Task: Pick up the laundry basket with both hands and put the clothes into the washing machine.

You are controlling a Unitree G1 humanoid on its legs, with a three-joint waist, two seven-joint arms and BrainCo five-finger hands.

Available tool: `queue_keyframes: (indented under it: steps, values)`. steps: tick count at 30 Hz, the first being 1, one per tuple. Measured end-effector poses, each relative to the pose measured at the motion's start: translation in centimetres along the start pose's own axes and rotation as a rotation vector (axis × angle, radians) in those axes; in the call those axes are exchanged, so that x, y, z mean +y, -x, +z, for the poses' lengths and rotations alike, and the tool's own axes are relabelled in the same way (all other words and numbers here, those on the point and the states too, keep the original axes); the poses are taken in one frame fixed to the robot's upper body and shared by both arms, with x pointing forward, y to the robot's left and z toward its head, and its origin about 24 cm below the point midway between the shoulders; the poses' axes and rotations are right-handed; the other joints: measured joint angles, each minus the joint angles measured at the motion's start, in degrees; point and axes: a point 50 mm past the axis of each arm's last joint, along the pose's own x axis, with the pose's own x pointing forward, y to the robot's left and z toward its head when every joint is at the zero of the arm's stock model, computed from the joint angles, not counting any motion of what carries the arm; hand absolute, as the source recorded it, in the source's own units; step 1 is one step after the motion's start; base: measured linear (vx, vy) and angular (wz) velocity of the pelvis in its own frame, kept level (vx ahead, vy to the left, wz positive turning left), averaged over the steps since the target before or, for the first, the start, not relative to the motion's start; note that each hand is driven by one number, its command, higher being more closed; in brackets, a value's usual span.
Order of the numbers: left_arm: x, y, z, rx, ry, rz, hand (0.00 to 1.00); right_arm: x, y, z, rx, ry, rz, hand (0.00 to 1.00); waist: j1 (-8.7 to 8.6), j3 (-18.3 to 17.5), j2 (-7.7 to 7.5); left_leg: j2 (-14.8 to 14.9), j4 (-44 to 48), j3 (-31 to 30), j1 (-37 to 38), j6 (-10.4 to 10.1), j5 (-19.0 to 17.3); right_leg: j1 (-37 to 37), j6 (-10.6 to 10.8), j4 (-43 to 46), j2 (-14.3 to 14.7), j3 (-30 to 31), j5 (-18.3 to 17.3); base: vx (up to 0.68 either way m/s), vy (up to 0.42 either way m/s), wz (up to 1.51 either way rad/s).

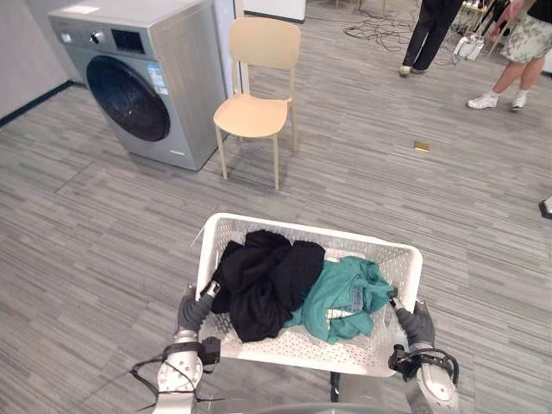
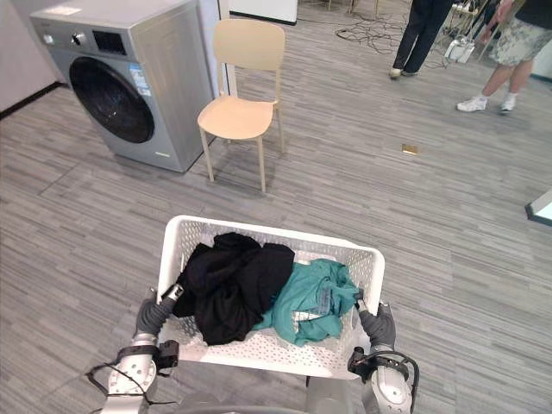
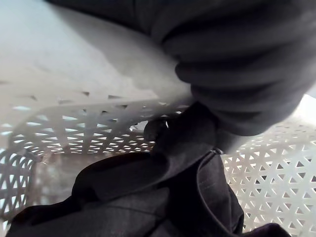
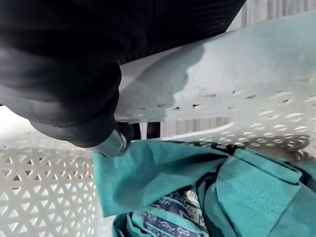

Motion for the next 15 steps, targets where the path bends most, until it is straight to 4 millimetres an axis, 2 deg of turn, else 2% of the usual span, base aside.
queue_keyframes:
  steps: [1,2,3,4,5,6,7,8,9,10,12,14,15]
  values:
    - [-0.51,0.08,-0.09,0.007,0.013,-0.011,1.0,-0.31,-0.05,0.08,-0.002,0.011,-0.006,1.0,0.07,-0.1,1.01,0.8,0.2,-0.3,0.7,0.2,1.6,-0.3,-0.2,1.9,0.5,-0.9,-2.2,0.42,-0.418,0.12]
    - [-0.75,0.17,-0.2,0.017,0.028,-0.008,1.0,-0.52,-0.07,0.12,-0.003,0.017,-0.01,1.0,-0.11,0.0,2.4,2.4,3.9,-1.4,-0.7,1.6,3.5,0.6,-0.8,2.6,1.8,-2.1,-4.3,0.51,-0.489,0.05]
    - [-0.71,0.33,-0.41,0.028,0.028,-0.006,1.0,-0.7,0.06,-0.03,0.006,0.019,-0.02,1.0,-0.22,0.1,3.39,4.4,13.8,-4.1,-5.2,5.7,9.0,3.0,-2.6,2.7,3.4,-3.7,-5.8,0.48,-0.42,0.09]
    - [-0.57,0.62,-0.79,0.046,0.023,-0.004,1.0,-0.86,0.33,-0.32,0.021,0.023,-0.024,1.0,0.13,0.3,3.63,6.3,22.9,-6.7,-9.9,9.1,18.2,6.9,-4.4,1.4,4.6,-5.0,-6.8,0.38,-0.303,0.05]
    - [-0.62,0.74,-0.93,0.053,0.023,-0.005,1.0,-0.73,0.44,-0.45,0.027,0.019,-0.021,1.0,0.37,0.3,3.63,6.8,27.5,-7.5,-11.8,8.5,19.0,8.8,-5.1,0.5,5.3,-5.6,-7.2,0.37,-0.219,0.09]
    - [-0.74,0.86,-1.04,0.058,0.024,-0.01,1.0,-0.88,0.6,-0.62,0.036,0.02,-0.034,1.0,0.27,0.3,3.68,6.7,35.1,-7.8,-16.0,8.9,18.4,12.8,-6.1,-2.2,6.0,-6.7,-7.4,0.35,-0.183,0.16]
    - [-0.74,0.89,-1.06,0.058,0.022,-0.012,1.0,-0.9,0.67,-0.59,0.035,0.02,-0.035,1.0,0.35,0.2,3.64,6.3,38.5,-5.2,-19.1,9.9,17.1,16.4,-6.5,-6.0,6.6,-7.5,-7.2,0.36,-0.174,0.23]
    - [-0.71,0.86,-1.03,0.056,0.021,-0.011,1.0,-0.87,0.67,-0.57,0.033,0.018,-0.035,1.0,0.36,0.1,3.43,6.0,38.6,-3.5,-20.5,9.9,15.8,18.3,-6.6,-7.8,6.8,-7.8,-7.1,0.41,-0.138,0.22]
    - [-0.71,0.85,-1.0,0.054,0.023,-0.011,1.0,-0.87,0.65,-0.54,0.032,0.018,-0.035,1.0,0.44,-0.1,2.87,5.3,36.9,0.4,-22.8,9.7,12.8,21.0,-6.9,-10.7,6.8,-8.1,-6.8,0.5,-0.092,0.17]
    - [-0.7,0.84,-0.98,0.052,0.025,-0.009,1.0,-0.84,0.56,-0.44,0.027,0.017,-0.034,1.0,0.84,-0.1,2.62,4.6,32.8,3.5,-24.2,9.2,10.4,23.1,-7.1,-12.8,6.8,-8.3,-6.6,0.41,-0.065,0.13]
    - [-0.61,0.83,-1.0,0.053,0.026,-0.006,1.0,-0.96,0.55,-0.41,0.026,0.018,-0.039,1.0,1.55,0.0,2.53,4.0,24.8,7.6,-25.8,8.9,8.6,26.2,-7.1,-15.6,6.9,-8.4,-6.6,0.41,0.05,0.04]
    - [-0.54,0.85,-1.04,0.054,0.024,-0.005,1.0,-0.94,0.58,-0.44,0.027,0.014,-0.041,1.0,2.22,0.1,2.23,2.5,16.7,10.5,-27.0,8.8,8.8,29.6,-7.0,-17.7,6.3,-8.4,-6.7,0.43,0.164,0.01]
    - [-0.54,0.85,-1.04,0.054,0.026,-0.004,1.0,-0.94,0.58,-0.41,0.026,0.014,-0.043,1.0,2.32,0.2,2.06,0.7,10.0,11.0,-27.1,8.4,9.6,31.5,-6.5,-17.9,5.5,-8.2,-7.0,0.42,0.254,-0.18]
